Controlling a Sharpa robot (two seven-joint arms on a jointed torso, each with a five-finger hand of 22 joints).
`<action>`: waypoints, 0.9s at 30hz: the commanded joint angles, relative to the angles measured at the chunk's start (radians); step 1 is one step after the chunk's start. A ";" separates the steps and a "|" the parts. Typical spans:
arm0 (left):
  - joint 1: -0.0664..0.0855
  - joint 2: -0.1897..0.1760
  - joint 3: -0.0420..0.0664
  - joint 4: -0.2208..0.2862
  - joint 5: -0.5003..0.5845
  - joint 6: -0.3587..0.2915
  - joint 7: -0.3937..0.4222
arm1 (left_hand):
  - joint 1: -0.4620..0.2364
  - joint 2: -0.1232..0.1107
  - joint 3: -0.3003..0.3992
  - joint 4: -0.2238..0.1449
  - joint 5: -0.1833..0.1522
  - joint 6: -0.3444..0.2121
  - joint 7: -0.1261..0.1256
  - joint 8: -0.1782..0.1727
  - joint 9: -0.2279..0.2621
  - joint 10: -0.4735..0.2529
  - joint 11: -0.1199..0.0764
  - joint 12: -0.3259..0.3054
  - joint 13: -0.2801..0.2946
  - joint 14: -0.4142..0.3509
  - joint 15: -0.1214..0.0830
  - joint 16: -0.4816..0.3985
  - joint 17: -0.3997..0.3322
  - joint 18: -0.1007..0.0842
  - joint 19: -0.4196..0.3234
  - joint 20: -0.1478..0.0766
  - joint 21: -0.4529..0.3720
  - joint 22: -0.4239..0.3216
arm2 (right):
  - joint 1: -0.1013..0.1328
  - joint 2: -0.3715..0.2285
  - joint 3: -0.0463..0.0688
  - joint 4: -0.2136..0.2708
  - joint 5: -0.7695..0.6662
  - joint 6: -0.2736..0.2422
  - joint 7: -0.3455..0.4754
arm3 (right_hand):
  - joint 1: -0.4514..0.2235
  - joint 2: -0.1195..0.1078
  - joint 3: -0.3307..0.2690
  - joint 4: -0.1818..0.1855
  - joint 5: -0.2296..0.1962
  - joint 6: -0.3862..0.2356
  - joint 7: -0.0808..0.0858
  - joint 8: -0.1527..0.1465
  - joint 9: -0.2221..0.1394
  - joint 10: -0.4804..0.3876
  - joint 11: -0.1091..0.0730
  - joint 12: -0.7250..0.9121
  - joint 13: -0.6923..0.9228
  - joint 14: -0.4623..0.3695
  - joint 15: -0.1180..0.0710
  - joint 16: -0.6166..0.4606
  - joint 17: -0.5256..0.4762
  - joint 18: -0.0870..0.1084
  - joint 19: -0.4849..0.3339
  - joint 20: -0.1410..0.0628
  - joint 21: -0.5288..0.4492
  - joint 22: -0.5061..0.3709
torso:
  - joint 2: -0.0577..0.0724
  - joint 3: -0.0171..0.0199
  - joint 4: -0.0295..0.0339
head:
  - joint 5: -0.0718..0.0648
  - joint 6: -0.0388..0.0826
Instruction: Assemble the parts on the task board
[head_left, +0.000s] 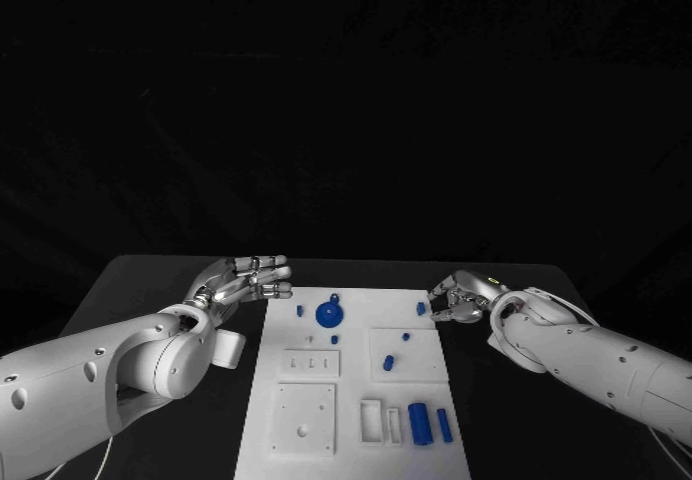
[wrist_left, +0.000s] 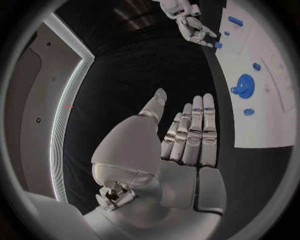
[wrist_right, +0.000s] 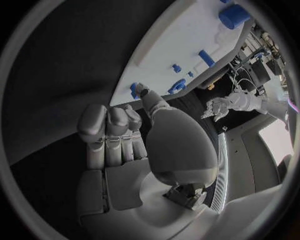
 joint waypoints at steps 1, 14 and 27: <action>0.000 0.003 0.001 0.000 -0.003 0.023 0.004 | -0.004 0.004 -0.002 -0.006 0.005 -0.002 0.000 0.003 0.000 -0.004 -0.001 0.005 0.001 -0.006 -0.001 -0.004 0.000 -0.009 -0.006 -0.001 0.004 -0.001 | -0.005 0.009 0.000 -0.021 0.018 0.022 0.038 | 0.003 0.011 -0.020 0.003 0.002 -0.008 0.000 0.001 -0.001 -0.004 -0.006 -0.006 -0.003 0.001 -0.004 -0.006 0.002 -0.010 0.029 -0.002 -0.007 0.124 | 0.002 0.0017 0.0051 | -0.004 -0.002; -0.001 0.006 0.001 -0.004 -0.004 0.027 0.001 | -0.003 0.004 -0.002 -0.007 0.005 -0.003 0.000 0.003 0.000 -0.007 0.000 0.005 0.001 -0.006 -0.001 -0.004 0.000 -0.008 -0.006 -0.001 0.003 -0.001 | -0.022 0.057 0.000 -0.086 0.070 -0.027 0.043 | -0.012 0.027 -0.056 0.027 -0.018 -0.009 0.004 0.001 -0.001 -0.003 -0.003 -0.002 -0.001 0.003 -0.001 -0.003 0.008 -0.007 0.032 0.001 -0.005 0.125 | 0.001 0.0021 0.0047 | 0.000 -0.008; -0.001 0.007 0.001 -0.008 -0.004 0.028 -0.001 | -0.003 0.005 -0.002 -0.006 0.005 -0.004 0.000 0.004 0.000 -0.009 0.000 0.005 0.002 -0.007 0.000 -0.004 0.000 -0.007 -0.007 0.000 0.004 -0.001 | -0.023 0.089 0.000 -0.129 0.092 -0.061 0.032 | -0.014 0.032 -0.051 0.047 -0.027 -0.008 0.007 0.000 -0.001 -0.003 0.002 0.002 0.001 0.004 0.002 -0.001 0.010 -0.005 0.033 0.004 -0.003 0.125 | 0.001 0.0025 0.0031 | 0.001 -0.009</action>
